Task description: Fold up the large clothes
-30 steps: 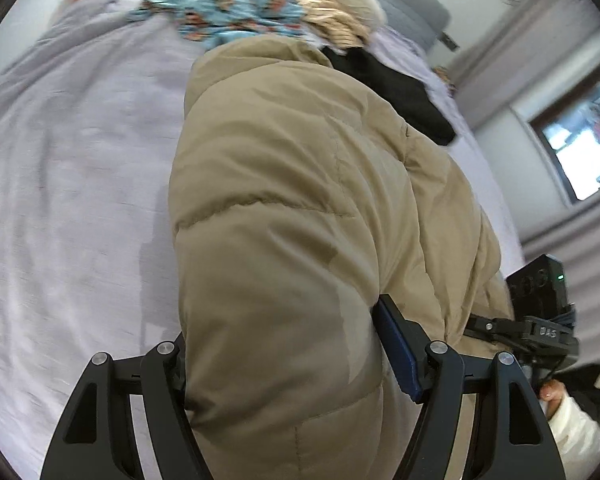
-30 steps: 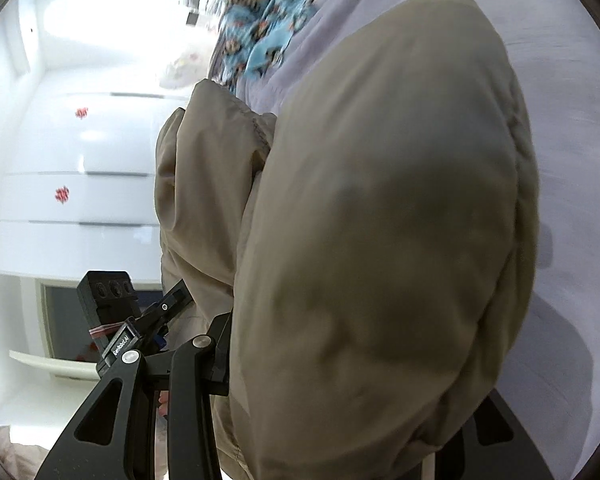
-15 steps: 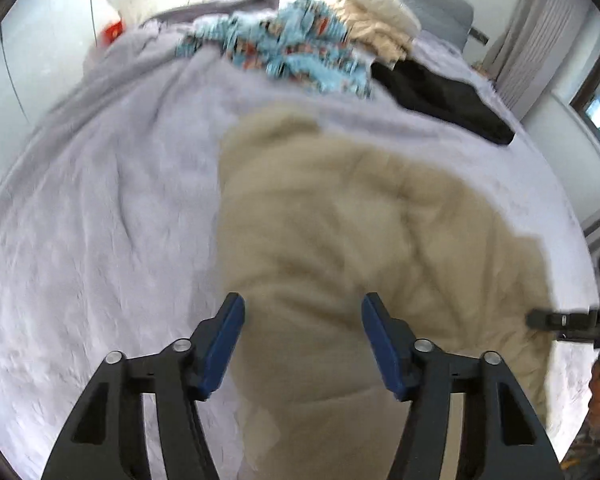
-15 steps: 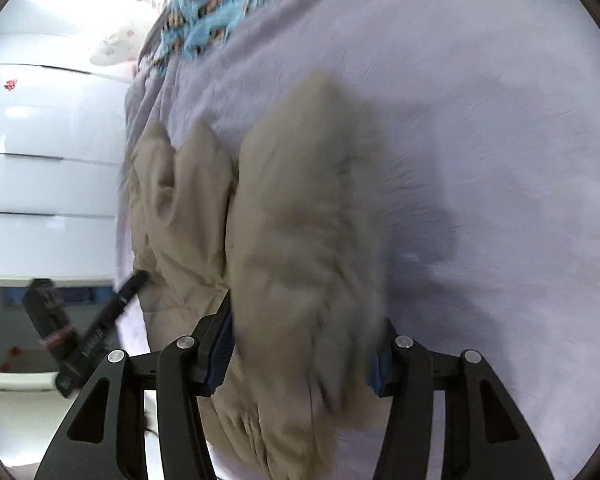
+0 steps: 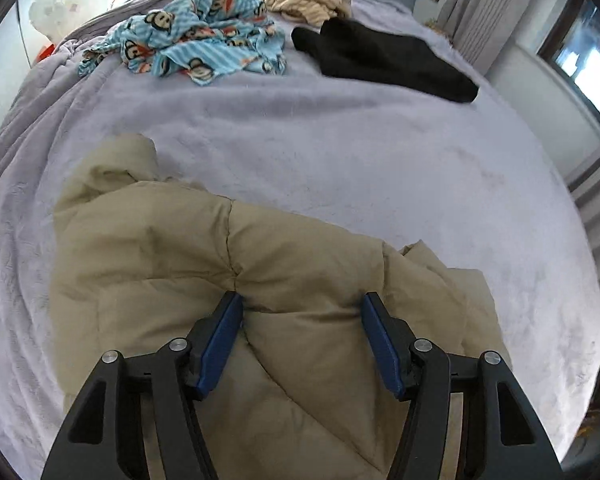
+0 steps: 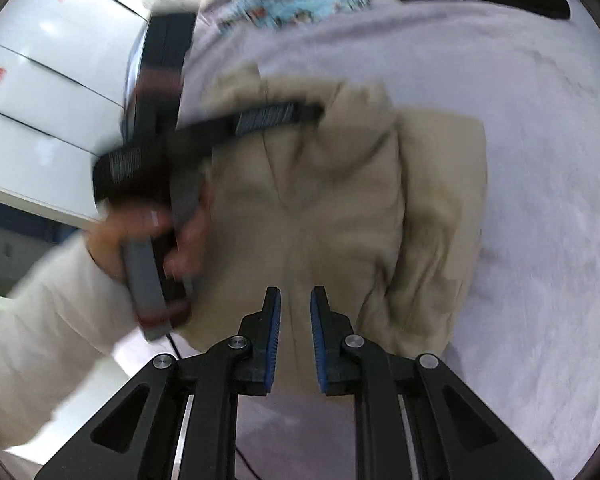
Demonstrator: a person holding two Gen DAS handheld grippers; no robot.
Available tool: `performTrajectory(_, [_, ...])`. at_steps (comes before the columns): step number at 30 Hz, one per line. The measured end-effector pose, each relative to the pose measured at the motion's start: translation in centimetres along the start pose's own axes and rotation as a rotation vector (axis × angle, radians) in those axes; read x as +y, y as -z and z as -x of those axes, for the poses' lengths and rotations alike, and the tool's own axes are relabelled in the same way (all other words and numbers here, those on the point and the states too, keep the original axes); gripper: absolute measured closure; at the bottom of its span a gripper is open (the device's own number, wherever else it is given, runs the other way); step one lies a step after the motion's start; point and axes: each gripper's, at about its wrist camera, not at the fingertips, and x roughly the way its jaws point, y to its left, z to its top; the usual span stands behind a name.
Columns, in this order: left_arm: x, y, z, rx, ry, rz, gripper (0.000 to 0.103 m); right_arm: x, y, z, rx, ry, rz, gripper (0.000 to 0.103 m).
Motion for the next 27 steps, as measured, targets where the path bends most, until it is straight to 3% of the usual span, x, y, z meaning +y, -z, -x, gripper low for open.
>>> performTrajectory(6, [-1.4, 0.0, -1.6, 0.014, -0.037, -0.036, 0.040, -3.2, 3.5, -3.2, 0.077, 0.198, -0.037, 0.090])
performTrajectory(9, [-1.8, 0.3, -1.4, 0.012, -0.050, -0.064, 0.040, -5.2, 4.5, -3.9, 0.092, 0.155, -0.108, 0.090])
performTrajectory(15, [-1.7, 0.4, 0.2, 0.021, -0.049, -0.076, 0.040, -6.0, 4.8, -4.5, 0.114, 0.154, -0.122, 0.090])
performTrajectory(27, [0.1, 3.7, 6.4, 0.019, -0.080, -0.056, 0.040, -6.6, 1.0, -7.2, 0.135, 0.148, -0.158, 0.090])
